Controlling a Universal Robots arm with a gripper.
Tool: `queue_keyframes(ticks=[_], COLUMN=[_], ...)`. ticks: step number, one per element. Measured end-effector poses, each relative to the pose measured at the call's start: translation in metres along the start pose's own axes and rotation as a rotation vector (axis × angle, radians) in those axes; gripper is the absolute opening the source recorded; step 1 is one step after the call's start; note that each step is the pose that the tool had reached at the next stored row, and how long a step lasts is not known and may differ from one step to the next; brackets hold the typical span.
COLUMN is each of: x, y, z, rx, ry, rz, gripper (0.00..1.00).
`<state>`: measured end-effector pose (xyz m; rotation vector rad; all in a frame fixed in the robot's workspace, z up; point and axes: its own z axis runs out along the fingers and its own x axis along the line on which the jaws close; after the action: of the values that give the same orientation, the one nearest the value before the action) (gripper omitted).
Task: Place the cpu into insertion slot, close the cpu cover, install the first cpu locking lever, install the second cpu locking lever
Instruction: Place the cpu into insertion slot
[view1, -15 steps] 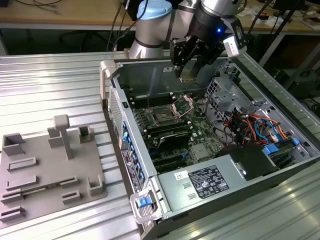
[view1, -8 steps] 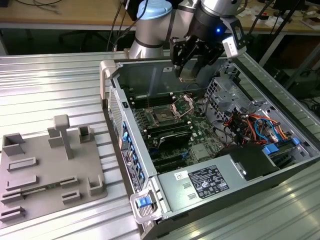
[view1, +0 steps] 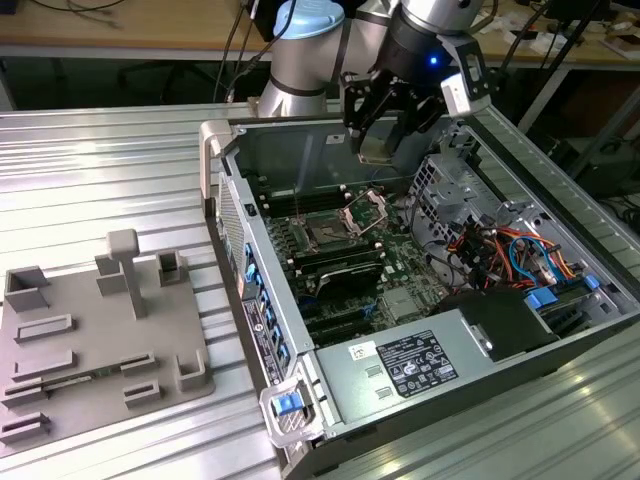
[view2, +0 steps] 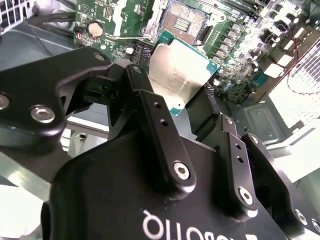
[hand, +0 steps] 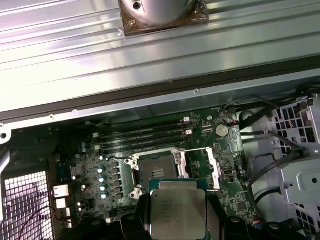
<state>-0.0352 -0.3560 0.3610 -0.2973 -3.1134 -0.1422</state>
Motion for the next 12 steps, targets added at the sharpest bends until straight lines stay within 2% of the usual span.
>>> queue_keyframes(ticks=[6, 12], x=[0.0000, 0.0000], y=[0.0000, -0.0001], z=[0.0002, 0.0005], rx=[-0.0015, -0.0026], ry=[-0.0072, -0.0126], rz=[0.080, 0.141], gripper=[0.55, 0.55])
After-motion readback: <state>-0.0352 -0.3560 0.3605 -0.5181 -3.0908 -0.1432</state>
